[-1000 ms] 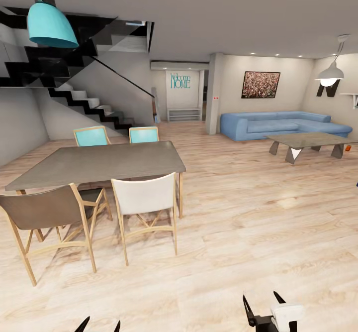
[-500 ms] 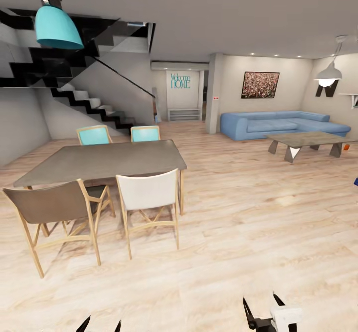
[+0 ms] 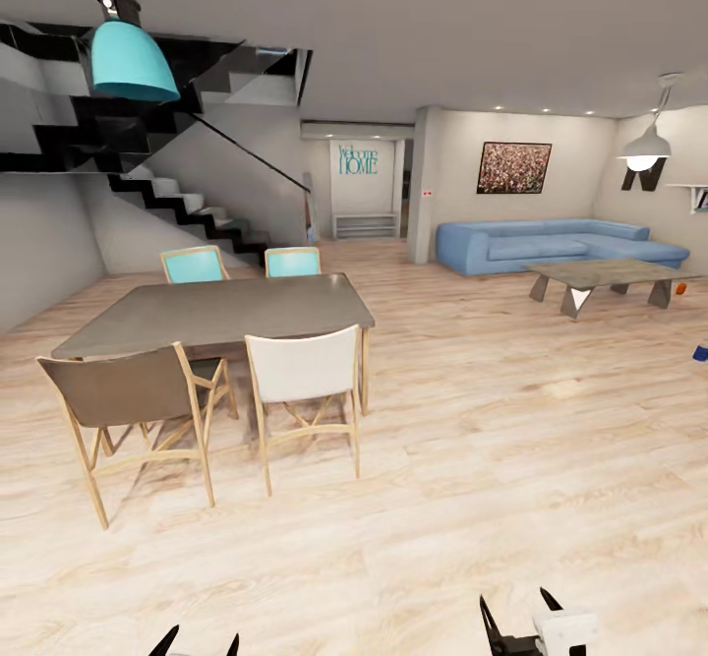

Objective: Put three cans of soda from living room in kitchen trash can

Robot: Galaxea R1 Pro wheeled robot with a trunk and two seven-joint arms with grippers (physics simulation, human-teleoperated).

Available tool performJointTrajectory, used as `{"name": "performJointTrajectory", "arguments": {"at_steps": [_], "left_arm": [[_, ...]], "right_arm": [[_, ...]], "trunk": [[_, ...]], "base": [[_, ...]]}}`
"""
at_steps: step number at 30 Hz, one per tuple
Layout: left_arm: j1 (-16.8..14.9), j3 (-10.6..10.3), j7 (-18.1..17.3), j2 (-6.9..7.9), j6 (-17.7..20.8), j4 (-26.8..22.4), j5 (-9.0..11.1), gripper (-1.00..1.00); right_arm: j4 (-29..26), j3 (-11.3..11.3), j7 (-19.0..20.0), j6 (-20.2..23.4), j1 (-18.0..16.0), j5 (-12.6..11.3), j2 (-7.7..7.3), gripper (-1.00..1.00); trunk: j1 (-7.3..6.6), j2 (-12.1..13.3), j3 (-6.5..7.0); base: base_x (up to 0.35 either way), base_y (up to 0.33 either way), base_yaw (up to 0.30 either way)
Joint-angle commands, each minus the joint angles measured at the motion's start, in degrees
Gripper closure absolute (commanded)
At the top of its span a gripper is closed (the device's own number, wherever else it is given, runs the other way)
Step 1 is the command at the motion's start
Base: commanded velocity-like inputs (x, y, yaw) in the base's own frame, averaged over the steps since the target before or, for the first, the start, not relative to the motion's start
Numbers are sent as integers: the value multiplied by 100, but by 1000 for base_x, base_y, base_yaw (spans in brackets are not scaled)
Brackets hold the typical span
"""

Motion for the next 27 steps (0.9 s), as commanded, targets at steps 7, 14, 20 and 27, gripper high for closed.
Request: {"name": "performJointTrajectory", "arguments": {"at_steps": [7, 14, 20, 27], "left_arm": [[0, 7, 0, -1, 0, 0, -4, -100], [0, 9, 0, -5, -1, 0, -15, -100], [0, 9, 0, -8, -1, 0, -19, -100], [0, 9, 0, -9, -1, 0, -14, -100]], "right_arm": [[4, 17, -6, 5, 0, 2, 40, -100], [37, 32, -11, 11, 0, 13, 60, -100], [80, 55, -38, 18, 0, 44, 64, -100], [108, 55, -51, 20, 0, 57, 65, -100]], "trunk": [[0, 0, 0], [0, 0, -11], [0, 0, -40], [0, 0, -53]], "base": [[-8, 3, 0], [-1, 0, 40], [0, 0, 140], [0, 0, 219]]}}
